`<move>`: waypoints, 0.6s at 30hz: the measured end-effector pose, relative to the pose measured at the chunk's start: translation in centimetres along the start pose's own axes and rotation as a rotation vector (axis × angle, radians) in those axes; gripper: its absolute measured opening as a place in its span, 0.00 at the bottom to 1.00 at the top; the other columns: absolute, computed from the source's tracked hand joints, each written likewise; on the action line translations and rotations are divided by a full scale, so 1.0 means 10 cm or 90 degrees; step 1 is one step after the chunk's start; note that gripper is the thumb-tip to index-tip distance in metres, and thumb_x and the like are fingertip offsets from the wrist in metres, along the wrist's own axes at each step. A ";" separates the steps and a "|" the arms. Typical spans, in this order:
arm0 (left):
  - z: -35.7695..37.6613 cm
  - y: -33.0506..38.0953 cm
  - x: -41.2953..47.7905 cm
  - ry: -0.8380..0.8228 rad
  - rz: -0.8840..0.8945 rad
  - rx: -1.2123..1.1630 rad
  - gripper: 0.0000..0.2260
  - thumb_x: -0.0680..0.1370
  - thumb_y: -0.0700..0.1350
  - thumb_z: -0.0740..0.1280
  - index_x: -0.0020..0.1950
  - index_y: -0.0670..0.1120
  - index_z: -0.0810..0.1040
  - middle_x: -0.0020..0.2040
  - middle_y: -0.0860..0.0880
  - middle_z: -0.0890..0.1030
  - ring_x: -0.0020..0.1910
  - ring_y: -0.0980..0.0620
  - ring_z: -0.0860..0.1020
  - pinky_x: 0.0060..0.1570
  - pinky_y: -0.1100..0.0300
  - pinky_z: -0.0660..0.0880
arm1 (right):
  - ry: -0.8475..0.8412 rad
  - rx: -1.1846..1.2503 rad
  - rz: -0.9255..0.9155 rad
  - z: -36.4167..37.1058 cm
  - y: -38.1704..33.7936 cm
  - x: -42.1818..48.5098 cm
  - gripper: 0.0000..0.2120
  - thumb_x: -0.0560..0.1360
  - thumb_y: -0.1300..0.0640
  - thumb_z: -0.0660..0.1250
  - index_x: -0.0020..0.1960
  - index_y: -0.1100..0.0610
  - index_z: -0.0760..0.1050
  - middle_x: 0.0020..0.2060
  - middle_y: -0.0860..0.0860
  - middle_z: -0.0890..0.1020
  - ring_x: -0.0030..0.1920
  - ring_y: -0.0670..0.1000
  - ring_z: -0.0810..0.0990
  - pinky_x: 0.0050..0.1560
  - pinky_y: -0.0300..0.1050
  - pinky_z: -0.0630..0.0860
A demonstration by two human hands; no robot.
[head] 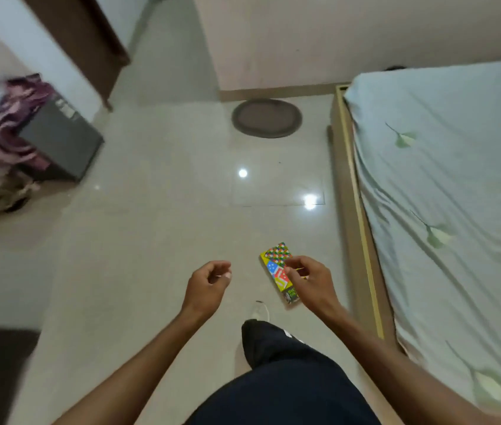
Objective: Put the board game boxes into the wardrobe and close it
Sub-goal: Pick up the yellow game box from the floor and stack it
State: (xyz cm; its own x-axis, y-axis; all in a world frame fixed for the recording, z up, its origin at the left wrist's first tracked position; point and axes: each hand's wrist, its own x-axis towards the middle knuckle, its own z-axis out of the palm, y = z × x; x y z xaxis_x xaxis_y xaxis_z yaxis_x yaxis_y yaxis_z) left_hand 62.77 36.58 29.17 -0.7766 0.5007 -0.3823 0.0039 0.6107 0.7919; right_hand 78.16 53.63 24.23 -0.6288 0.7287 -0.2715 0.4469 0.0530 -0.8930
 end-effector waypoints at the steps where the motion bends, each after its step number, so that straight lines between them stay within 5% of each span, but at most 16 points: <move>1: -0.01 0.08 0.21 -0.023 0.011 0.020 0.09 0.77 0.39 0.68 0.56 0.47 0.81 0.50 0.51 0.84 0.51 0.54 0.82 0.56 0.56 0.79 | 0.020 0.007 0.015 0.04 -0.03 0.13 0.07 0.73 0.59 0.70 0.49 0.50 0.82 0.44 0.45 0.84 0.41 0.46 0.82 0.41 0.35 0.75; 3: -0.01 0.26 0.64 -0.078 0.038 0.046 0.09 0.77 0.39 0.68 0.56 0.46 0.81 0.50 0.50 0.84 0.51 0.53 0.82 0.54 0.58 0.78 | 0.063 0.016 0.050 0.12 -0.07 0.40 0.07 0.73 0.58 0.70 0.50 0.51 0.82 0.45 0.45 0.84 0.41 0.44 0.81 0.42 0.31 0.73; 7: 0.05 0.55 1.42 -0.220 0.099 0.153 0.09 0.77 0.39 0.68 0.56 0.47 0.81 0.50 0.51 0.84 0.50 0.53 0.81 0.52 0.61 0.78 | 0.163 0.064 0.146 0.22 -0.15 0.76 0.07 0.73 0.58 0.70 0.51 0.53 0.82 0.46 0.46 0.84 0.45 0.45 0.81 0.50 0.40 0.77; 12: 0.40 0.90 2.27 -0.417 0.176 0.267 0.08 0.77 0.39 0.68 0.54 0.48 0.81 0.47 0.50 0.84 0.49 0.52 0.82 0.53 0.56 0.79 | 0.346 0.168 0.275 0.32 -0.12 0.95 0.08 0.72 0.60 0.70 0.50 0.53 0.82 0.44 0.47 0.84 0.45 0.48 0.82 0.51 0.40 0.76; 18: 1.06 1.01 3.07 -0.647 0.268 0.459 0.09 0.77 0.41 0.67 0.56 0.46 0.81 0.47 0.48 0.83 0.43 0.54 0.80 0.42 0.63 0.75 | 0.578 0.270 0.453 0.81 0.17 1.04 0.07 0.72 0.59 0.69 0.49 0.53 0.82 0.44 0.48 0.84 0.42 0.46 0.80 0.48 0.41 0.76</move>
State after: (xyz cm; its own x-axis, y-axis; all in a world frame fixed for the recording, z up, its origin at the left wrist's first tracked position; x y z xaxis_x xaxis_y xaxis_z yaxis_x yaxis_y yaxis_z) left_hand 45.62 64.59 20.35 0.1829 0.7735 -0.6068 0.7067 0.3257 0.6282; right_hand 67.24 55.79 17.00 0.4173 0.7239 -0.5494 0.1603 -0.6537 -0.7396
